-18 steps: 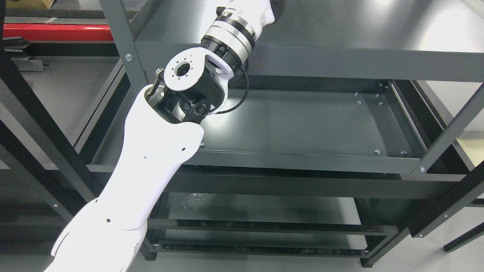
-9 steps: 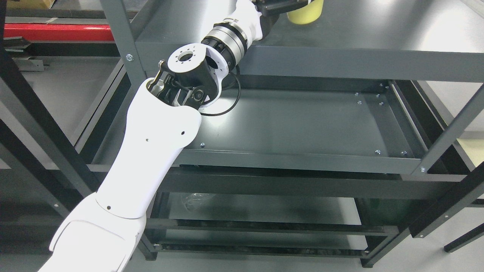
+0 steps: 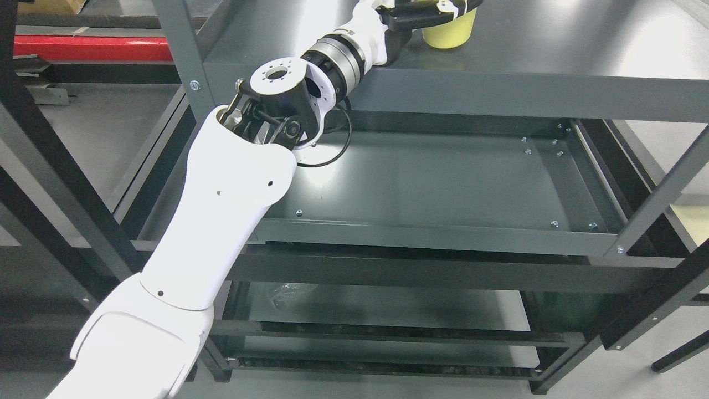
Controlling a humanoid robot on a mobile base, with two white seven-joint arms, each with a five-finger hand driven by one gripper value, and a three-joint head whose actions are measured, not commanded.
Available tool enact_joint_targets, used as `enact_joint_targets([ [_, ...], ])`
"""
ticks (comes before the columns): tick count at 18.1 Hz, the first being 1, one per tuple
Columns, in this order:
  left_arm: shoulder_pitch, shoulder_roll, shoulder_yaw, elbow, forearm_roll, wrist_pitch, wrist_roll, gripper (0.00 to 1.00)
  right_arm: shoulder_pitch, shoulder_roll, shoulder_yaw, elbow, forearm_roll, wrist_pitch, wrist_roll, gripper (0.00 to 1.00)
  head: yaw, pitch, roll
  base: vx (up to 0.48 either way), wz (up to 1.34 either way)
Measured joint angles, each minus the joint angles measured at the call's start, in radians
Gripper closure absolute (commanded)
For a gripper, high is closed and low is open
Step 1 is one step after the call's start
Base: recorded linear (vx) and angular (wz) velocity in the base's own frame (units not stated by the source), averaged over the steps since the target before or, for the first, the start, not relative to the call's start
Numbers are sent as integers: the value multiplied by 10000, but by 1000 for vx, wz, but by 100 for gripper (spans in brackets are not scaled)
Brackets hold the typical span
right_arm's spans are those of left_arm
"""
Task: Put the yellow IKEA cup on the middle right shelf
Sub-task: 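Set the cup down on the upper shelf and open the left hand, then withdraw the left hand from the shelf, away from the cup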
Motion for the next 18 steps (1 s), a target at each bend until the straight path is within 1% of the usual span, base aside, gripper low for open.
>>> enact_joint_targets([
  [5,-261,0,-2,20,-214,179,-52,1,0,0,0,0,0,2,0,1,0,0,0,0,0],
  [13,-514,0,210,-444,-811,-15,-113,1,0,0,0,0,0,2,0,1,0,0,0,0,0],
  [16,-526,0,287,-713,-1153,-48,-482,2,-1,0,0,0,0,3,0,1,0,0,0,0,0],
  [18,-521,0,376,-936,-1299,-77,-993,4,0,0,0,0,0,3,0,1,0,0,0,0,0],
])
